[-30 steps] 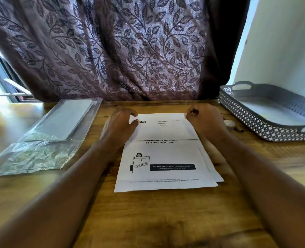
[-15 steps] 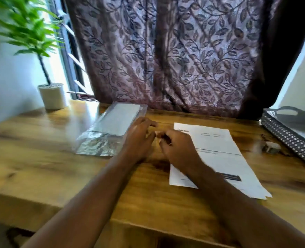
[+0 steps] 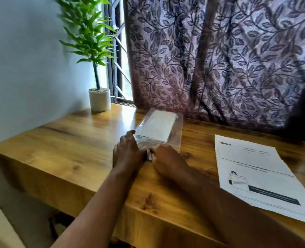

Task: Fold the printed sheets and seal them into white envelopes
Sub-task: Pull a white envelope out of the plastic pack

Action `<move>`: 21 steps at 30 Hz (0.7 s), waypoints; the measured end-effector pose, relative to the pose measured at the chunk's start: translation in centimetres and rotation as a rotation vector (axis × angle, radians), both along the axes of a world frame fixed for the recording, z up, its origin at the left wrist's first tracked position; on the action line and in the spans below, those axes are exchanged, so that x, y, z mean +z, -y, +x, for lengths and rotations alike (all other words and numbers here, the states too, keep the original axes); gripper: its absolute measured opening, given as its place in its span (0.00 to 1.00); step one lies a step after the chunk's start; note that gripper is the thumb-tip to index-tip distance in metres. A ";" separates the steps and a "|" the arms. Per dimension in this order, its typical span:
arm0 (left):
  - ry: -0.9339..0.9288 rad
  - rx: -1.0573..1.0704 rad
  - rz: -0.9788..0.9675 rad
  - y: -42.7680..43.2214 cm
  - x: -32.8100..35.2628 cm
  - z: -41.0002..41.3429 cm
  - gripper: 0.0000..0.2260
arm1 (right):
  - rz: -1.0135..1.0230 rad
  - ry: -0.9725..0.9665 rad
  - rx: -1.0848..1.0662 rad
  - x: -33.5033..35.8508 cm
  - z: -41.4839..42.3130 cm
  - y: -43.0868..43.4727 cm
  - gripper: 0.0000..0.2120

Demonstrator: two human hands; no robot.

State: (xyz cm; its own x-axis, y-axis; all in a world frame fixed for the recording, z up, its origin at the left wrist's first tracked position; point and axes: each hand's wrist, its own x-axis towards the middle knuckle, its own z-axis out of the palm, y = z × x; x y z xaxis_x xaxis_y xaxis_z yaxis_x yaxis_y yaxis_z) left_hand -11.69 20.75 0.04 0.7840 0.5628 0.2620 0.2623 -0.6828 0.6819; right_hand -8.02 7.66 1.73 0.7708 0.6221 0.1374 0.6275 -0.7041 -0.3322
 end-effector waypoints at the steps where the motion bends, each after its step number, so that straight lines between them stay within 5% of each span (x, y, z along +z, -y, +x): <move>1: 0.008 -0.004 -0.003 -0.1 0.0 0.0 0.35 | -0.032 -0.014 -0.001 0.1 0.3 -0.5 0.16; 13: 0.088 -0.010 0.056 -0.5 -0.8 0.5 0.30 | -0.350 -0.064 -0.152 1.5 3.8 -5.3 0.40; 18: 0.089 -0.007 0.045 -0.5 -0.9 0.4 0.33 | -0.268 -0.038 -0.173 2.2 5.4 -5.6 0.21; 21: 0.068 -0.001 0.045 -0.6 -0.9 0.5 0.35 | -0.308 0.085 -0.103 3.1 6.1 -5.9 0.20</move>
